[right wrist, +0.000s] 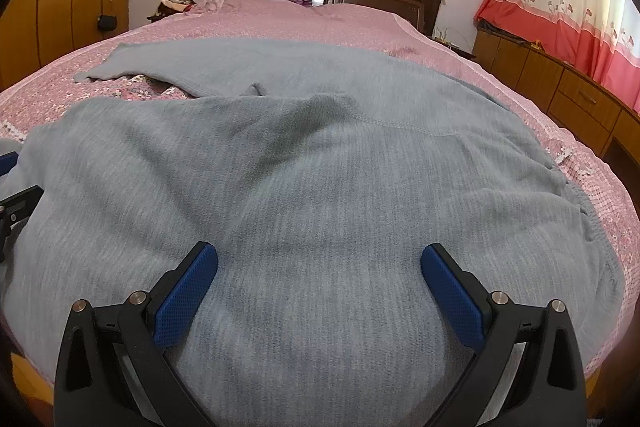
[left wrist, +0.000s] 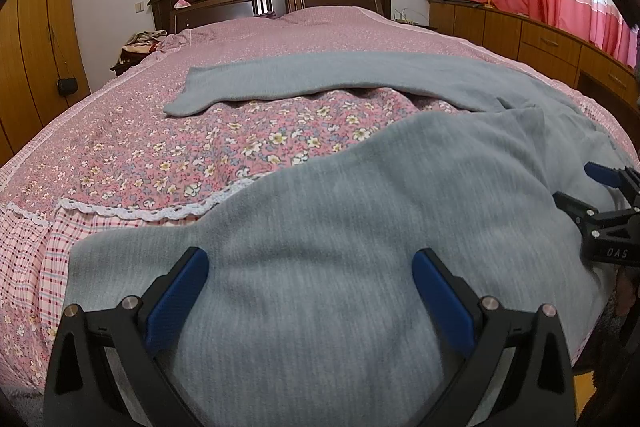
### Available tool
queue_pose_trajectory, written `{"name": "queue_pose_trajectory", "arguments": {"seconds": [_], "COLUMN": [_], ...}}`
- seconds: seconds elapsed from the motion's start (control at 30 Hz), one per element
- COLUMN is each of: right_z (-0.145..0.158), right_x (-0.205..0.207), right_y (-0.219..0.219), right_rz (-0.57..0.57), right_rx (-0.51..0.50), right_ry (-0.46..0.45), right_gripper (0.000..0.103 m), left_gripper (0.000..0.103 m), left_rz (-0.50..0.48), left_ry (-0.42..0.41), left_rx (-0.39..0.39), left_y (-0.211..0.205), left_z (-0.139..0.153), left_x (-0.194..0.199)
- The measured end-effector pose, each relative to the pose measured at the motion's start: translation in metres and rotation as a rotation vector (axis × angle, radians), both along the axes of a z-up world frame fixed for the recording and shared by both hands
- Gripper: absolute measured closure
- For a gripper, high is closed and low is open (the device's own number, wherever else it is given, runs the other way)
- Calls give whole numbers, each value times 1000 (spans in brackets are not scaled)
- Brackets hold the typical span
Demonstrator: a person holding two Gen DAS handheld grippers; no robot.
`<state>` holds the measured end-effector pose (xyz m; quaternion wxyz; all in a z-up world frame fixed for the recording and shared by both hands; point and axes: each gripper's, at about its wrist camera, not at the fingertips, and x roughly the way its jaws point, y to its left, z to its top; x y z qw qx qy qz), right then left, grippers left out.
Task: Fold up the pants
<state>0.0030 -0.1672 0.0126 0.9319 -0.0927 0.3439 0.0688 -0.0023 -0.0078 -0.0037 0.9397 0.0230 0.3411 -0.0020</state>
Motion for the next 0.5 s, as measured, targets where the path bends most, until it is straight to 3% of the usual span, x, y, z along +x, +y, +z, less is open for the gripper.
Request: {"name": "queue_pose_trajectory", "arguments": {"seconds": [0.5], "right_z": [-1], "right_x": [-4], "right_y": [-1], "right_rz": [11], "right_rx": [3], "right_ry": [-10], "right_gripper": [0], "left_gripper": [0], "left_rz": [4], "left_ry": [-1], "left_rx": [1], "left_y": [-1], "left_z": [1], "left_x": [-2]}}
